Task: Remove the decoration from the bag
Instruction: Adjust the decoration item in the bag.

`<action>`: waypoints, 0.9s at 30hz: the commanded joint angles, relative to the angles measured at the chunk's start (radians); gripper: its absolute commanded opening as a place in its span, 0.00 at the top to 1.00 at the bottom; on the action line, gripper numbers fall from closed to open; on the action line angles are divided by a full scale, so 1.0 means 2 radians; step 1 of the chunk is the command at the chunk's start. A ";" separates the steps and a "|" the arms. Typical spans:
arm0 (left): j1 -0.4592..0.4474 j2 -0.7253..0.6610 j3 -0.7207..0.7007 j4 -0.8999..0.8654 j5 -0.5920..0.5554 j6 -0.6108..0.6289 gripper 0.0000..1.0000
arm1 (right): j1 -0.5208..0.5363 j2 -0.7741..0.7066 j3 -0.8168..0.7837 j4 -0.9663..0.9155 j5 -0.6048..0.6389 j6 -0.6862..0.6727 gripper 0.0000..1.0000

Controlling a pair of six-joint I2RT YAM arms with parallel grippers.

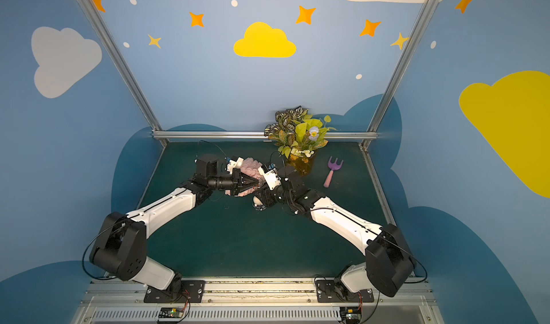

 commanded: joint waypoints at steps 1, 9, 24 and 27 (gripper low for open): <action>0.000 0.001 0.017 0.009 0.020 0.004 0.98 | 0.003 0.006 0.018 0.006 -0.005 0.004 0.57; 0.000 0.001 0.015 0.008 0.021 0.004 0.98 | 0.003 0.012 0.021 0.017 -0.004 0.010 0.59; 0.001 0.003 0.017 0.012 0.016 0.001 0.98 | 0.003 0.011 0.011 0.023 -0.006 0.022 0.78; 0.001 0.004 0.018 0.014 0.016 0.001 0.98 | 0.003 0.008 0.000 0.031 -0.002 0.028 0.79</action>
